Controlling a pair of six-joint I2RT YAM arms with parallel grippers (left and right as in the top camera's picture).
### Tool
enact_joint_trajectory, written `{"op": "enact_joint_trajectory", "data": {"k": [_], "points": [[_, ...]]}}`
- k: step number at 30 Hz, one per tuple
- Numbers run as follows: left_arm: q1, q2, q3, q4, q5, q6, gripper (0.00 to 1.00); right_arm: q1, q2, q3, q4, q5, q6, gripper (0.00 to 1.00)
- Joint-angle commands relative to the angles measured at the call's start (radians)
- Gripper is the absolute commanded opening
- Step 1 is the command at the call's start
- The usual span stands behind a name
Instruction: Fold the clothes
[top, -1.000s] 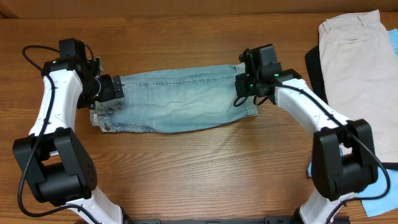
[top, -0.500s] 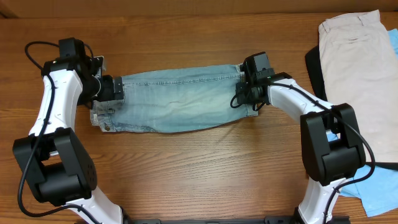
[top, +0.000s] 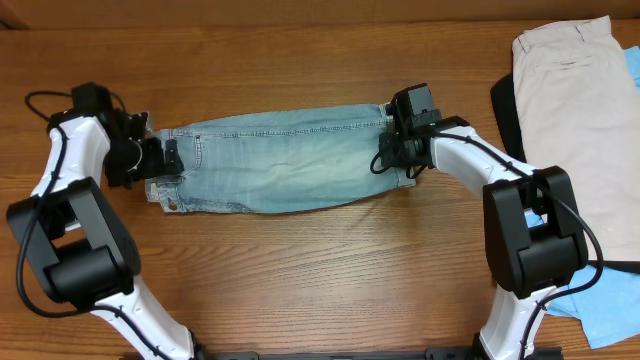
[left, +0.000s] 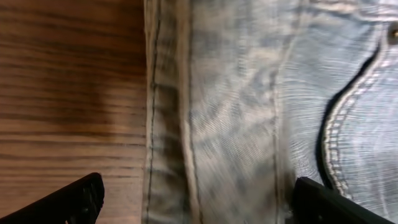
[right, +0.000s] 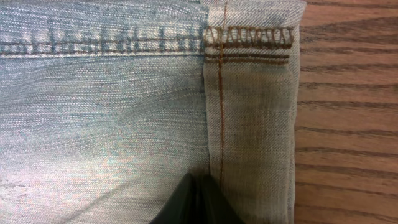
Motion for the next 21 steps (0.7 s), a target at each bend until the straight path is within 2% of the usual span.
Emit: {"op": "enact_joint_trajectory", "data": {"k": [1,3,8,13,15,16,18,21], "points": [[-0.003,0.021,0.022,0.002,0.074,0.050,0.99,-0.006,0.026,-0.007,-0.025,0.033,0.005,0.08],[-0.007,0.027,0.022,0.002,0.095,0.064,0.98,-0.006,0.026,-0.007,-0.027,0.033,0.005,0.08],[-0.024,0.077,0.021,-0.004,0.171,0.064,0.90,-0.006,0.027,-0.007,-0.029,0.033,0.005,0.08],[-0.040,0.143,0.021,-0.022,0.171,0.055,0.84,-0.006,0.027,-0.007,-0.032,0.033,0.005,0.08],[-0.041,0.163,0.021,-0.026,0.171,0.040,0.78,-0.006,0.026,-0.007,-0.036,0.033,0.005,0.08],[-0.041,0.173,0.021,-0.025,0.171,0.020,0.73,-0.006,0.026,-0.007,-0.038,0.033,0.005,0.08],[-0.041,0.183,0.021,-0.023,0.171,-0.020,0.38,-0.006,0.027,-0.007,-0.038,0.033,0.005,0.08],[-0.041,0.191,0.021,-0.025,0.170,-0.106,0.04,-0.006,0.026,-0.007,-0.035,0.032,0.005,0.08]]}}
